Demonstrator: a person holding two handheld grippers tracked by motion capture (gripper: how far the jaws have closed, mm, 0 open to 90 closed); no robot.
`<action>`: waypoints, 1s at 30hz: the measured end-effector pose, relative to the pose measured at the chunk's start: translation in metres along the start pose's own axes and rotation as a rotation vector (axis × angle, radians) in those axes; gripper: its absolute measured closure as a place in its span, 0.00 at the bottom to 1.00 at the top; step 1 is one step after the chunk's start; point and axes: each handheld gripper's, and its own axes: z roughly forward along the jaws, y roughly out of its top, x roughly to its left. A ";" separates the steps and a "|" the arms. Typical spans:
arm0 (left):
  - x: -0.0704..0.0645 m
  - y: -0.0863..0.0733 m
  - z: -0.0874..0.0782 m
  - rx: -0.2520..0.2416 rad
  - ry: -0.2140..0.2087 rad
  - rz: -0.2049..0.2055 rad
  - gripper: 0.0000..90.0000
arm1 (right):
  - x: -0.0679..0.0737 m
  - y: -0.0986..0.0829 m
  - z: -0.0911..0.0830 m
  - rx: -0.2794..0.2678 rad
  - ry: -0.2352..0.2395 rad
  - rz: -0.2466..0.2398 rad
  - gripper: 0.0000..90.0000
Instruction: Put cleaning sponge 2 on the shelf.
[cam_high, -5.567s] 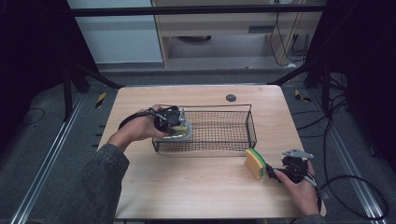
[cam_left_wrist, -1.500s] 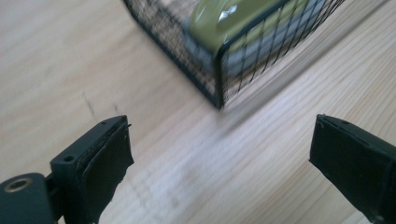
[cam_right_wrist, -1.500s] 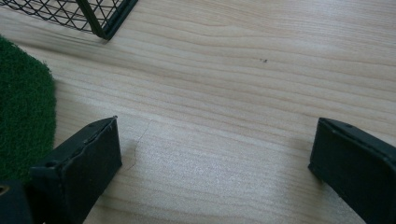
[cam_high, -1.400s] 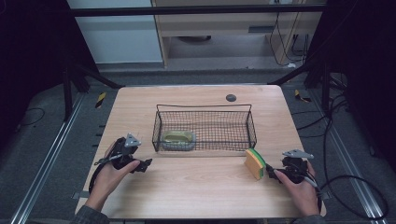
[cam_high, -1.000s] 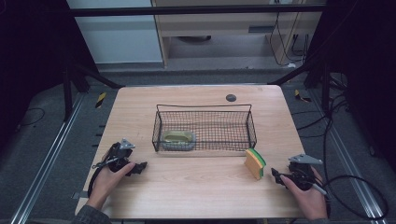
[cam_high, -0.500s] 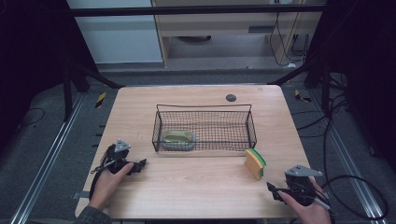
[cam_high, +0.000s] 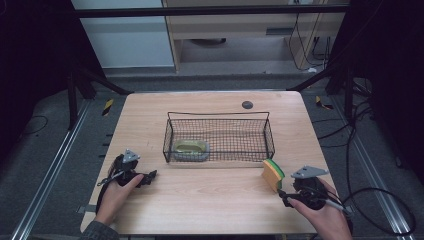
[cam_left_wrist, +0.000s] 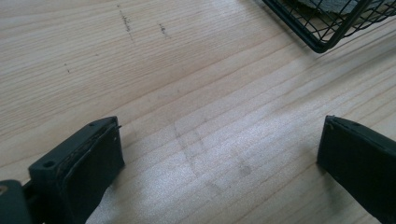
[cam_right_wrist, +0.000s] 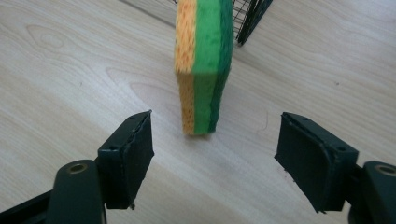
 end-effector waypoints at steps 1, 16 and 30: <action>0.000 0.000 0.000 0.000 0.000 0.000 0.00 | 0.000 0.000 0.000 0.000 0.000 0.000 0.31; 0.000 0.000 0.000 0.000 0.000 0.000 0.00 | 0.002 0.051 0.007 0.136 0.008 -0.039 0.34; 0.000 0.000 0.000 0.000 0.000 0.000 0.00 | 0.003 0.079 0.025 0.247 0.013 -0.053 0.40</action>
